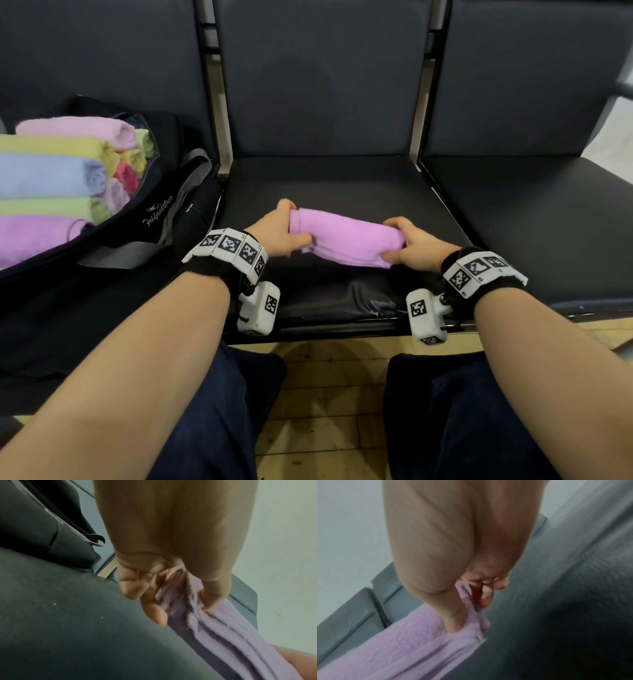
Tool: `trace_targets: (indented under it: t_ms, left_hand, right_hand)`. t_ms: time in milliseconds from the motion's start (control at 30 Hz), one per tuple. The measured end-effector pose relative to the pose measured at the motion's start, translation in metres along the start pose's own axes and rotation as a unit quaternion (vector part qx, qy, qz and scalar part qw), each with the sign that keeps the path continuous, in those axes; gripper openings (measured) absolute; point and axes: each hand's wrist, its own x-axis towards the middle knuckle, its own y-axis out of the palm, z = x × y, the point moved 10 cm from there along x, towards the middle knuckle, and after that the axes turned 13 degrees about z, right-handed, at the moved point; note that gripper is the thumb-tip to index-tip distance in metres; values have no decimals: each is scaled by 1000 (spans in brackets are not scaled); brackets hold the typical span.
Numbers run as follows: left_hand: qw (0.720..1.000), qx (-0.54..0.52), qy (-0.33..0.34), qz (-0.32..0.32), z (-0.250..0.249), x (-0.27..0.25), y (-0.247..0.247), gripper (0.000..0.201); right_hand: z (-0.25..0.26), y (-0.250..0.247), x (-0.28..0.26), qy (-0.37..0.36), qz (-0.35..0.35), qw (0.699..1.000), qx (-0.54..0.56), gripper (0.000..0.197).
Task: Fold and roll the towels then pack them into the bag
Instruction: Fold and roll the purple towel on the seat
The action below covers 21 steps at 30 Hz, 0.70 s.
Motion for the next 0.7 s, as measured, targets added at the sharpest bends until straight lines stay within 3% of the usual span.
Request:
trace_targets:
  t_ms: [100,200,233,300,467,533,600,667,700]
  left_hand:
    - [995,-92,17,-31,-2,-1,-12,47]
    - [982,-185,45,17,-8,-1,-6,29]
    - [970,-232,56,37,-9,-1,-3,26]
    - [941,-328,56,59,-7,0,3,38]
    - [878,-477,42,-11,-3,-4,-5,47]
    - [841,-537,52,31,-8,-5,1,44]
    - [810,-584,33,31,-4,-7,2,29]
    - [814,-581,-2,-3,7,-6,0,21]
    - [824,-566,-12,-16,9,-5,-1,21]
  right_hand:
    - [4,-22,-4,-53,-64,988,130,60]
    - [6,-32,-9,-63,-89,976,189,49]
    - [5,-33,-10,-66,-92,973,199,47]
    - [6,-31,-11,-75,-88,967,225,40]
    - [14,-26,-16,-98,-89,927,350,41]
    - [15,-30,-19,-108,-97,903,405,41]
    - [17,-30,-20,-113,-86,877,459,28]
    - [16,-30,-20,-110,-83,864,484,6]
    - [15,-29,-20,-102,-92,869,476,5]
